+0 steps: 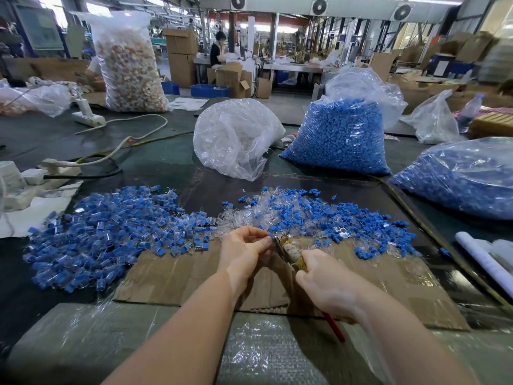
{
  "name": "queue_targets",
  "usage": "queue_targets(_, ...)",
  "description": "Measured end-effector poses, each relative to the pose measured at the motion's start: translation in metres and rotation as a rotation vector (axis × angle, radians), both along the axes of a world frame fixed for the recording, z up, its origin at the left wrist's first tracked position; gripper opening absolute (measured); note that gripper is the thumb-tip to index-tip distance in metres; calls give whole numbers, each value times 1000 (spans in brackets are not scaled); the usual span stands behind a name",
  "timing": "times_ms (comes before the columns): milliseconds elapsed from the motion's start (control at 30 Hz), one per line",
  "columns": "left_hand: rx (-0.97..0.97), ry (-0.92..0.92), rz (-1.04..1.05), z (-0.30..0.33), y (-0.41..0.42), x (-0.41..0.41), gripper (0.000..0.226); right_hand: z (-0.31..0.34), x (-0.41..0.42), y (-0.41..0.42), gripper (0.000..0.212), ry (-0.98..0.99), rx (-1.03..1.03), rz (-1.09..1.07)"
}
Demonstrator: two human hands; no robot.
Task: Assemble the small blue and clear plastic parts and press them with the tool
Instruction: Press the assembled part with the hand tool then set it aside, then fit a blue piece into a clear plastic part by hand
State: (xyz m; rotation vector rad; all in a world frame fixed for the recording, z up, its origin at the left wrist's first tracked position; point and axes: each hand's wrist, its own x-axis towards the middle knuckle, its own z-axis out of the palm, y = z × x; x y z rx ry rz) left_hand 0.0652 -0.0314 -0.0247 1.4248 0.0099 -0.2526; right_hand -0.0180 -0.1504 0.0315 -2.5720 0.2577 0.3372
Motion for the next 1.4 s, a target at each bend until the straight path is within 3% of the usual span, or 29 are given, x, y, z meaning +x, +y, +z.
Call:
queue_targets(233,-17,-9,12,-1,0,-2,8,-9,-6,-4,16,-164,382,-181)
queue_targets(433,-45,-66,47,-2,-4,-7,14,-28,0,-34,21,-370,-119,-346)
queue_targets(533,18,-137,42,-3,-4,-9,18,-37,0,-48,29,-360,-333,-410)
queue_targets(667,128,-218,75,-5,-5,-10,18,-46,-2,-55,54,-292,-473,-443)
queue_targets(833,207,-271,146,-6,-5,-12,20,-47,-4,-54,55,-267,-539,-428)
queue_targets(1000,479,-428,306,-1,19,-2,15,-43,-6,-47,52,-373,-617,-421)
queue_targets(1133,814,-593,444,2,51,15,14,-42,-5,-38,42,-550,-532,-377)
queue_targets(1400,1183,-537,408,-7,78,32,21,-48,6,-23,33,-591,-448,-268)
